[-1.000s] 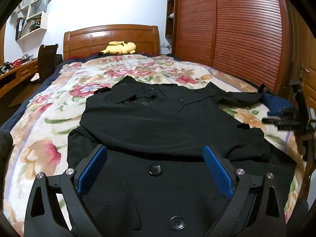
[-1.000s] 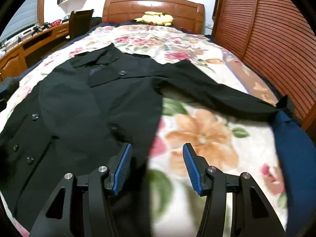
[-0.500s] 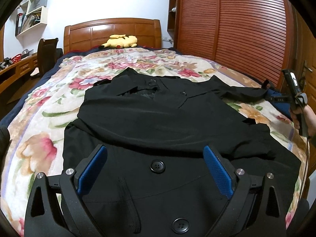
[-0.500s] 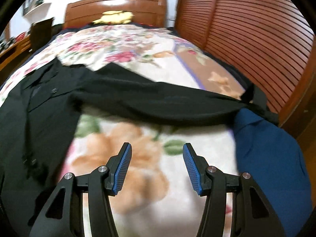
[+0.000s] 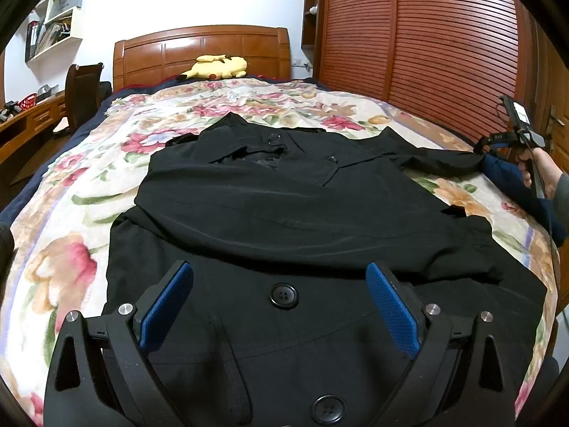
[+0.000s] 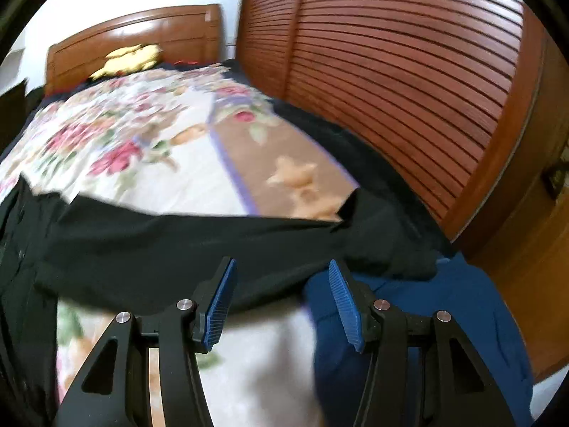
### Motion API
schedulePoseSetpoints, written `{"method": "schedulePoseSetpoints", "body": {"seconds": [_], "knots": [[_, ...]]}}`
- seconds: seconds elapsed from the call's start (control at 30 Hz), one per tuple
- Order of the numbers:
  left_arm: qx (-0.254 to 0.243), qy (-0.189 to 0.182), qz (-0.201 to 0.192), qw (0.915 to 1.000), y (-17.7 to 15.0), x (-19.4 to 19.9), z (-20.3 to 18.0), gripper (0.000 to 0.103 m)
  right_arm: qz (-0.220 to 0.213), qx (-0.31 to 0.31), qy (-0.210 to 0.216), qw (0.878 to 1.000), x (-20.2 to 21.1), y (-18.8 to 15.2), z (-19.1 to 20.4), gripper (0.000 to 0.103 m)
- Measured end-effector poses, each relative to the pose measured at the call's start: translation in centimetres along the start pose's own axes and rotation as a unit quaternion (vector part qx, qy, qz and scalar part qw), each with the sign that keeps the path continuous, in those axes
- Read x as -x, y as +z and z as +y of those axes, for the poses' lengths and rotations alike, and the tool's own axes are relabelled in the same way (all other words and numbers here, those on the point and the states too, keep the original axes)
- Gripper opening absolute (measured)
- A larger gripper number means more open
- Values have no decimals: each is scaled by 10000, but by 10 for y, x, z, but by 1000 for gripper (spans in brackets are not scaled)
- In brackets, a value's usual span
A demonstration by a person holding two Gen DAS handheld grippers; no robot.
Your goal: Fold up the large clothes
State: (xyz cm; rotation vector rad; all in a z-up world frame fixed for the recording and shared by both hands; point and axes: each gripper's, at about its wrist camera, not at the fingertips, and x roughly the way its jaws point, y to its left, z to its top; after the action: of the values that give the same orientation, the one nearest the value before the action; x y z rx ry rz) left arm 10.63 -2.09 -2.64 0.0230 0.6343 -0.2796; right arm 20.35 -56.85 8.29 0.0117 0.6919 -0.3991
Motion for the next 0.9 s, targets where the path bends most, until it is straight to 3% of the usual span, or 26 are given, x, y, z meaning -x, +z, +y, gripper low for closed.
{"method": "schedulePoseSetpoints", "body": {"seconds": [0.37,0.5,0.6,0.63,0.7,0.9], "knots": [[-37,-2,122,9999,-2,-4,0,98,353,-519,-812,9947,-40,20,-23,56],[-39,0,121,9999,-2,-5,0,98,507,-616,-799,9936,-50,17,-21,54],[-34,8,129,9999,-1,-5,-1,98,544,-200,-693,9959,-53,15,1,21],[-40,15,122,9999,-1,-5,-1,98,491,-8,-745,9960,-51,15,11,16],[-51,35,97,9999,-1,-4,-1,98,331,210,-585,9975,-39,17,29,11],[-27,78,7,10000,-1,1,2,98,-243,788,-8,9966,18,23,89,8]]}}
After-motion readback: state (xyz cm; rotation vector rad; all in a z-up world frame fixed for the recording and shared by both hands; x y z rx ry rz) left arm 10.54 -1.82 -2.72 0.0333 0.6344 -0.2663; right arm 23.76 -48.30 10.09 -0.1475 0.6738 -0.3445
